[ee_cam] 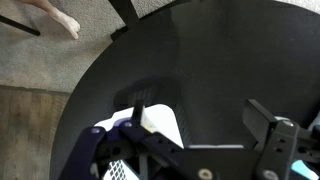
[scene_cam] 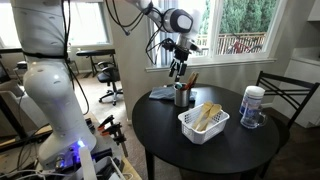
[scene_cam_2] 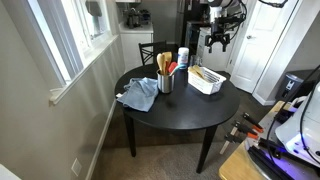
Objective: Put the red spatula in the white basket.
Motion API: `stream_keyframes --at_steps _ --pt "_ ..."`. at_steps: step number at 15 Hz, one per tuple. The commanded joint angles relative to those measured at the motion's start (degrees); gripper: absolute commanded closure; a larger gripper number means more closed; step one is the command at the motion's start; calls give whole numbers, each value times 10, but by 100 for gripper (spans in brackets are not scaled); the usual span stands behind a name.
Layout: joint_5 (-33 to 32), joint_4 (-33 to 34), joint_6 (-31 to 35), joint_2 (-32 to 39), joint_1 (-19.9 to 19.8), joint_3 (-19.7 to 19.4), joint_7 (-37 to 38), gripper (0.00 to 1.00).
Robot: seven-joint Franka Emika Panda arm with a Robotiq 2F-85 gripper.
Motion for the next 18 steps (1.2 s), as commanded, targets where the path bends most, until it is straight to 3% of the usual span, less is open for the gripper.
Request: stream_keyframes --at_steps 1,8,9,11,15,18 --pt "0 11 -11 6 -1 2 -6 0" --pt "0 21 -20 10 -1 4 -7 0" --pt "-21 12 8 13 4 2 5 0" --pt "-23 39 10 50 4 2 15 0" --pt "-30 84 53 140 14 -11 131 0" --pt "-9 123 82 209 13 -13 173 0"
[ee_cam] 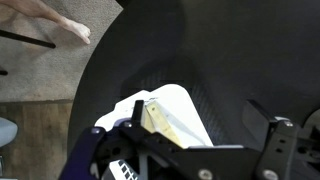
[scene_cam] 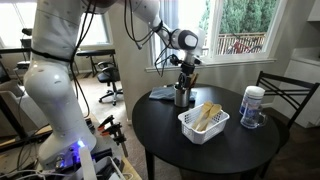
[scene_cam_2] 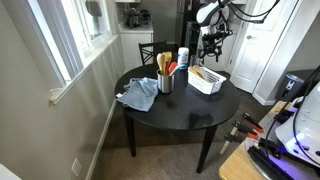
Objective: Put the red spatula in the white basket.
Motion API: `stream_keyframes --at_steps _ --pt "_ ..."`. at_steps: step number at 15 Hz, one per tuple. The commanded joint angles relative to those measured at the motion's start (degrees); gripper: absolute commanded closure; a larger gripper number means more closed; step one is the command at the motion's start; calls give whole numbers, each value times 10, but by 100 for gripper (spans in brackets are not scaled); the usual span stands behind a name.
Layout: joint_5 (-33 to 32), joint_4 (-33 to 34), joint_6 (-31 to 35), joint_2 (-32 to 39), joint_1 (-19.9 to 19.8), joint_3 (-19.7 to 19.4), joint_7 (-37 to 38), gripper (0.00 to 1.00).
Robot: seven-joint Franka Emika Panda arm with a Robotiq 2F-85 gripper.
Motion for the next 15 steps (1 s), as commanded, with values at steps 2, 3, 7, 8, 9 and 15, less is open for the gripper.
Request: stream_keyframes --at_steps 2,3,7,8,9,15 --pt "27 71 46 95 4 -5 49 0" --pt "33 72 73 99 3 -1 39 0" --pt "51 70 178 91 6 11 14 0" --pt "58 72 196 89 7 14 13 0" --pt "64 76 210 89 8 18 12 0" --pt "104 105 249 112 2 58 -39 0"
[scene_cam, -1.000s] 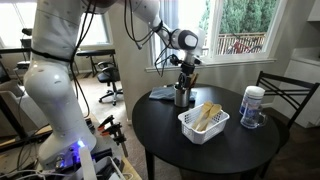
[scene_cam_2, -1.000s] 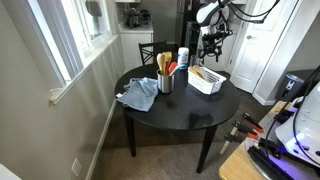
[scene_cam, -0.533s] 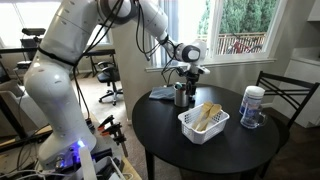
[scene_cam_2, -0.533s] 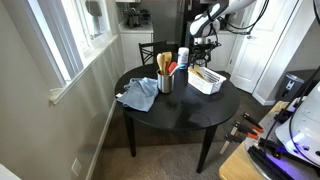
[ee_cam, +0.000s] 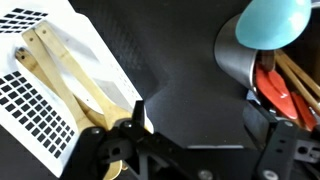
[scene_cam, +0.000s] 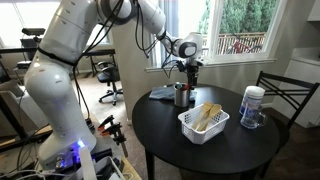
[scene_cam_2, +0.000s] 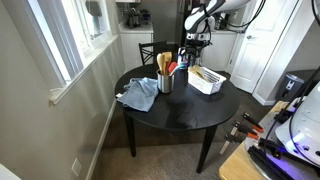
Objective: Put the red spatula in the white basket.
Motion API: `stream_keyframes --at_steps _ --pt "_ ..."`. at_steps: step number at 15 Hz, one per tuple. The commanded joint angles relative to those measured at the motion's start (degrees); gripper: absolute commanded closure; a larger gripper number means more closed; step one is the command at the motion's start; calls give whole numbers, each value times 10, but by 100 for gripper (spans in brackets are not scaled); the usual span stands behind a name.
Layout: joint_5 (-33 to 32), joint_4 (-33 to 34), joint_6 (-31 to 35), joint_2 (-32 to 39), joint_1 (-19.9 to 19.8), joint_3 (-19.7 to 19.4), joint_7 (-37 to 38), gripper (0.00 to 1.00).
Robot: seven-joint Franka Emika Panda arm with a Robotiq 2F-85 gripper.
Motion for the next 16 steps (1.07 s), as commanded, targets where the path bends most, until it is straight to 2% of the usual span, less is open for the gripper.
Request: stream_keyframes --at_steps 1,3,4,12,16 --pt "38 8 24 12 -9 24 -66 0" --pt "34 6 35 13 -3 26 -86 0" --pt "26 7 16 10 6 13 -55 0" --pt "29 14 26 18 5 16 -65 0" --pt "44 43 86 47 -7 37 -106 0"
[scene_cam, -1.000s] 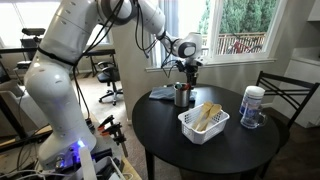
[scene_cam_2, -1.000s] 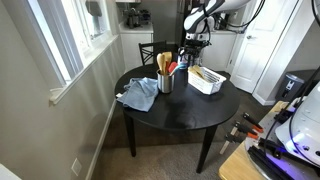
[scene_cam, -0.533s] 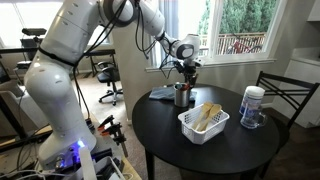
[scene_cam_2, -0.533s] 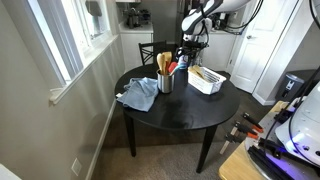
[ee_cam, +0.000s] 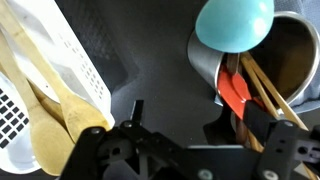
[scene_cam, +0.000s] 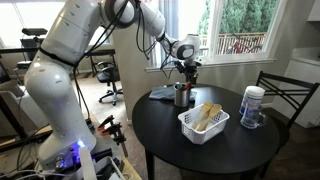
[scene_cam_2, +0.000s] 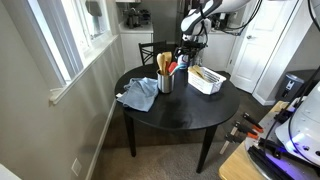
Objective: Put the red spatula in the white basket.
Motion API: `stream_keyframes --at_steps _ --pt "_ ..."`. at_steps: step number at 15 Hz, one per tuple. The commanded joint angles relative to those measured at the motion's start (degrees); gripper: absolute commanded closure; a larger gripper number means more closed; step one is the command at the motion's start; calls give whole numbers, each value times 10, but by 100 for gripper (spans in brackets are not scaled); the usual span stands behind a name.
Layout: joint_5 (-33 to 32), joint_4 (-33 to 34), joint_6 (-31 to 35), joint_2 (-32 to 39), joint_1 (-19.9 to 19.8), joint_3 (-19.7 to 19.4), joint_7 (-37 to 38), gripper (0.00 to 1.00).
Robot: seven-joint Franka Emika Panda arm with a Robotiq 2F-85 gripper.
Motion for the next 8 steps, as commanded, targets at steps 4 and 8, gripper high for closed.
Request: stream_keyframes --at_steps 4,8 --pt "49 47 75 55 -25 45 -94 0" --pt "75 73 66 83 -42 75 -144 0"
